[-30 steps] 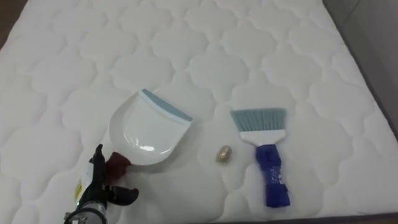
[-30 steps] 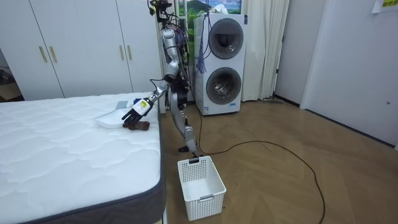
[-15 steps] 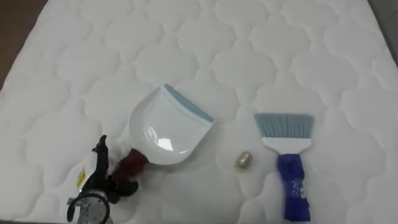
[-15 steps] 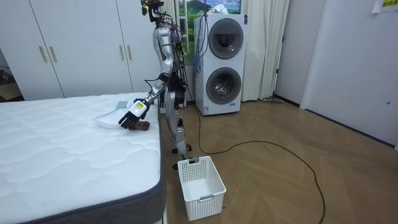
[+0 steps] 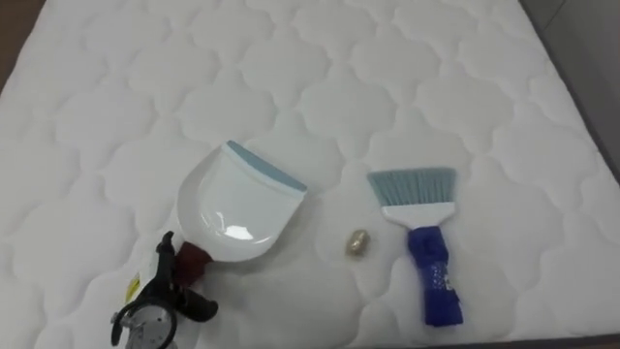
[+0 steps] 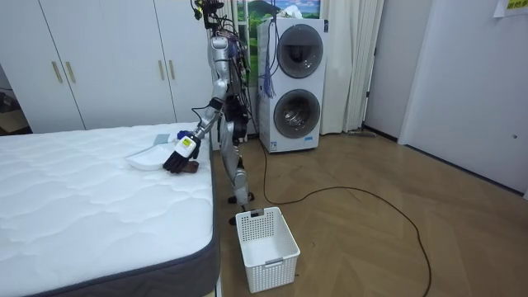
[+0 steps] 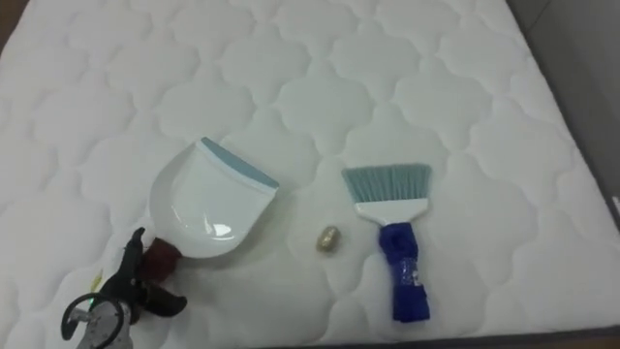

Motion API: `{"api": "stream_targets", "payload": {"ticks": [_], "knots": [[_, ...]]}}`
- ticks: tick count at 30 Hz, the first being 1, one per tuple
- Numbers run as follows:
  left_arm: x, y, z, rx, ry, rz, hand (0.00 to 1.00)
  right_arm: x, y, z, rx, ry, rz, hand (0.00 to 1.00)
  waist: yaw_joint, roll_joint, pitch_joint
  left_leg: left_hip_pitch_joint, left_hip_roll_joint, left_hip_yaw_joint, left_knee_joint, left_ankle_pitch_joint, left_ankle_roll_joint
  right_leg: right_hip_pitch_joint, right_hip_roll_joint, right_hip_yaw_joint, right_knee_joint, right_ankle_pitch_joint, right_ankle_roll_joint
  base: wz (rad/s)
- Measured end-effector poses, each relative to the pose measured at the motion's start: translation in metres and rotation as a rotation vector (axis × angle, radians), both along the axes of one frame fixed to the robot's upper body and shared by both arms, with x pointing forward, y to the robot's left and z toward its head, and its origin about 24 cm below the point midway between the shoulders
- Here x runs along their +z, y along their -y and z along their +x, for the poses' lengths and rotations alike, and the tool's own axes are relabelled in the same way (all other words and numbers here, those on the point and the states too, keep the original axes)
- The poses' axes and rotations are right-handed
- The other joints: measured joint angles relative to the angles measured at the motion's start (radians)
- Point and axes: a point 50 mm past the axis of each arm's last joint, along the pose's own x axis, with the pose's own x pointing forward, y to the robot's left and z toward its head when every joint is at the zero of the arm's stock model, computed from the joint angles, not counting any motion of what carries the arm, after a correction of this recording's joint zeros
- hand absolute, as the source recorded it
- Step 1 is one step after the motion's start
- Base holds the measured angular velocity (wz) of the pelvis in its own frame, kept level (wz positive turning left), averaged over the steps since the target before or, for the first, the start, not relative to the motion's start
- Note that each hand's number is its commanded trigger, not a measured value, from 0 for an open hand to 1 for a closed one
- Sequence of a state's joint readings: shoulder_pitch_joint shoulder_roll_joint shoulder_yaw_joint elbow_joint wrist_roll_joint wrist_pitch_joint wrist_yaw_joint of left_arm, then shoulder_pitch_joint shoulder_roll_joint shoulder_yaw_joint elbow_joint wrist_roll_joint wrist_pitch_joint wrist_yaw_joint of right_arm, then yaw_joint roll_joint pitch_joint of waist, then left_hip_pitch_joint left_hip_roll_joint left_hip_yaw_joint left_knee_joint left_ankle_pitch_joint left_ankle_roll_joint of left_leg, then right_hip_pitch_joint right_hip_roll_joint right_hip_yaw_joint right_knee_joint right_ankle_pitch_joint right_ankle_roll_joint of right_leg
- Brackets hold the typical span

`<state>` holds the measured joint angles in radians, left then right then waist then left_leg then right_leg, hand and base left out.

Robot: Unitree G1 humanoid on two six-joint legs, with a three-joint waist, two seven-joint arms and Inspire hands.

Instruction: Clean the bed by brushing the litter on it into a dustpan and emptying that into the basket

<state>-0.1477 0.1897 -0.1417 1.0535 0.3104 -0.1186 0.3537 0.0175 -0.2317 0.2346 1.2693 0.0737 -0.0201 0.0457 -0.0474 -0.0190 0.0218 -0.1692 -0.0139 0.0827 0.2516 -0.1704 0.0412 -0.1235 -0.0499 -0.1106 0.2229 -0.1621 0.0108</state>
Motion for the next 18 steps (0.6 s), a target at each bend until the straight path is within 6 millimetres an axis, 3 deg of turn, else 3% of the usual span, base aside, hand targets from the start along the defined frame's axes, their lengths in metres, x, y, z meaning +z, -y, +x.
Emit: {"api": "stream_targets", "payload": {"ticks": [18], "knots": [[-0.0047, -0.0005, -0.0034, 0.009, -0.056, 0.0, 0.0, 0.0009, -0.0006, 0.0093, 0.001, 0.001, -0.002, 0.0, -0.001, 0.004, -0.0046, -0.011, 0.001, -0.001, -0.003, 0.0, 0.0, -0.012, -0.002, -0.03, 0.007, 0.0, -0.001, 0.0]]}}
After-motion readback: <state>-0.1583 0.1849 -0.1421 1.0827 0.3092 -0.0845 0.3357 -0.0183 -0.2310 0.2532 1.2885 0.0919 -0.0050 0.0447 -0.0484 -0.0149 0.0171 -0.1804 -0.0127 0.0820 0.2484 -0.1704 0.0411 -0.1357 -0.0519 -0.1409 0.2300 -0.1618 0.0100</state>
